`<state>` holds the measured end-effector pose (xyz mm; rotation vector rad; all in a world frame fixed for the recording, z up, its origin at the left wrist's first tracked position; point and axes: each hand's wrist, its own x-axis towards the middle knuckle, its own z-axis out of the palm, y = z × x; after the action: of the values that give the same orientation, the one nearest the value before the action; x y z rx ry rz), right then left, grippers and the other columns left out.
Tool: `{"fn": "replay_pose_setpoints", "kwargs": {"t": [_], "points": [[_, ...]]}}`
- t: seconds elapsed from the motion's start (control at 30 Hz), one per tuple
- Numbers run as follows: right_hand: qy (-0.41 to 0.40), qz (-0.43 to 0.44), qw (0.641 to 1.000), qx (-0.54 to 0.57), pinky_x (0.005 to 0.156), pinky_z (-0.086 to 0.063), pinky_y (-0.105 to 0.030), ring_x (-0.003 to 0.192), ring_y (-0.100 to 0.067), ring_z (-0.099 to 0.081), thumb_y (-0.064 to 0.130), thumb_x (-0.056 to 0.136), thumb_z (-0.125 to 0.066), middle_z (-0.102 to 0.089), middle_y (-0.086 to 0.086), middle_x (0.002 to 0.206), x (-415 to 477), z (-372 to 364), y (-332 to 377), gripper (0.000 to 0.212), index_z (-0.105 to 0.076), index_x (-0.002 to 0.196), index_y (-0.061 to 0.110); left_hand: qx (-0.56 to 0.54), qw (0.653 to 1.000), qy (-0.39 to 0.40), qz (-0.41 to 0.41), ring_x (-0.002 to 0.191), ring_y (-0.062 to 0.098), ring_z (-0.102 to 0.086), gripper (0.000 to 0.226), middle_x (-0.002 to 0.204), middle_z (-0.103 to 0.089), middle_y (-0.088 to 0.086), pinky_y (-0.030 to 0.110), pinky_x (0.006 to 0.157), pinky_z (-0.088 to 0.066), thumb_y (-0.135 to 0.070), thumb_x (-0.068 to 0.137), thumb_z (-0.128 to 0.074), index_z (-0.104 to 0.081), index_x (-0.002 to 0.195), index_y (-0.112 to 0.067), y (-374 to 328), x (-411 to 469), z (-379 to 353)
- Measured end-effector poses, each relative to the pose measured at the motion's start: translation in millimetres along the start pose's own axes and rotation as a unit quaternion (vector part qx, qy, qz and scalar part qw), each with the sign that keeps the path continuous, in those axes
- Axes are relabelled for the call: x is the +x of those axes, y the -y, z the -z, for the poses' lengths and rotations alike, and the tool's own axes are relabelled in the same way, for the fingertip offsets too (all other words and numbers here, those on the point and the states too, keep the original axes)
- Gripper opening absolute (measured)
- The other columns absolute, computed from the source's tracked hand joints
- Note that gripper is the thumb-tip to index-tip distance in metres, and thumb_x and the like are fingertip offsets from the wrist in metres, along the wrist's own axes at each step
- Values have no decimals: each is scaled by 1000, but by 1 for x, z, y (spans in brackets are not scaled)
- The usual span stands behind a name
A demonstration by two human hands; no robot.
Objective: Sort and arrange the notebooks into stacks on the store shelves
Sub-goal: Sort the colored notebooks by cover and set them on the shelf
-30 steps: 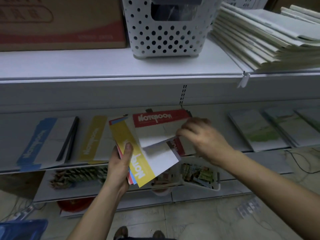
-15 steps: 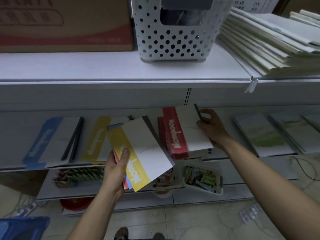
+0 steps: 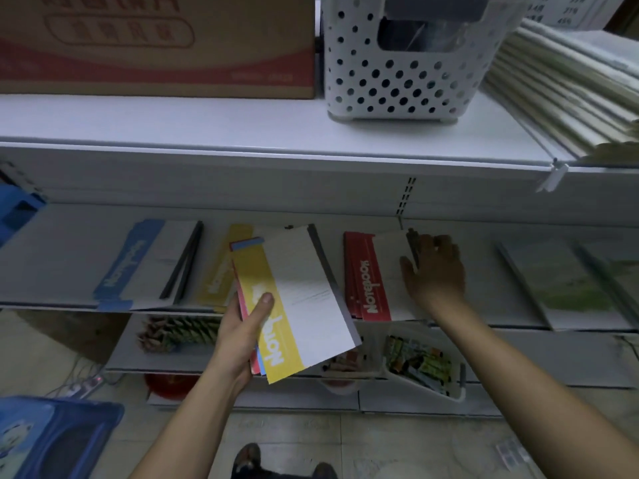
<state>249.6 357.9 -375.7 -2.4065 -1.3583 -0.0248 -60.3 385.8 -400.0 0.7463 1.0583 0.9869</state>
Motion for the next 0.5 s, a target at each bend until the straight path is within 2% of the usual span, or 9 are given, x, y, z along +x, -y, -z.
{"fn": "replay_pose_setpoints", "kwargs": {"t": [0.03,0.07,0.13,0.17,0.2,0.27,0.3,0.43,0.5], "points": [[14,11,994,104,78,-46,-31,108,-24,-56,41,96,-60,-56,-4,119,-11,6,14,36,-54,124,20,-3,1000,2,-2,96,28,-77,53,116,-76,10,38,71,-63,-22,87,-70,-56,138,-17,0,-2,1],[61,7,977,205,73,-45,-27,99,-17,-60,44,97,-59,-59,3,110,-24,12,32,33,-55,121,23,-5,1000,2,0,93,27,-77,49,113,-77,10,37,67,-63,-20,88,-70,-57,135,-16,0,-3,2],[186,-15,920,345,69,-45,-23,89,-6,-62,49,96,-59,-61,15,98,-57,16,68,28,-55,114,29,-6,1000,7,8,90,27,-77,42,108,-79,10,37,65,-63,-17,89,-70,-60,130,-16,1,-5,5],[201,-17,908,368,68,-47,-24,85,-2,-61,46,94,-64,-62,17,93,-72,11,81,22,-55,109,33,-6,1000,12,13,90,28,-77,40,107,-79,10,38,66,-63,-16,89,-70,-61,128,-15,2,-6,8],[176,-16,908,380,67,-49,-24,78,1,-61,39,92,-69,-64,16,87,-83,5,92,16,-56,101,35,-8,1000,17,14,91,29,-77,38,108,-78,11,40,67,-63,-15,89,-70,-62,126,-15,0,-7,10],[122,-28,911,392,62,-47,-18,69,0,-62,24,90,-72,-65,11,76,-94,-5,105,19,-58,86,36,-8,1000,14,11,92,29,-77,39,111,-77,13,40,69,-63,-19,86,-71,-63,124,-15,-3,-7,20],[123,-37,909,397,62,-47,-18,69,-1,-62,20,89,-72,-66,9,74,-96,-8,109,21,-58,83,35,-8,1000,11,7,91,28,-77,41,111,-77,12,39,68,-63,-22,84,-72,-63,123,-17,-6,-7,27],[180,-43,892,413,68,-50,-31,70,-11,-66,17,88,-73,-69,2,70,-92,-16,126,12,-63,86,24,0,1000,16,-4,94,27,-76,44,112,-77,10,40,72,-62,-28,82,-73,-64,124,-18,-18,-3,60],[200,-34,890,408,67,-48,-29,71,-12,-65,16,89,-72,-69,-1,72,-90,-18,141,11,-63,87,20,5,1000,14,-10,100,29,-75,62,116,-77,9,43,79,-62,-43,74,-84,-63,128,-18,-27,-1,77]]}}
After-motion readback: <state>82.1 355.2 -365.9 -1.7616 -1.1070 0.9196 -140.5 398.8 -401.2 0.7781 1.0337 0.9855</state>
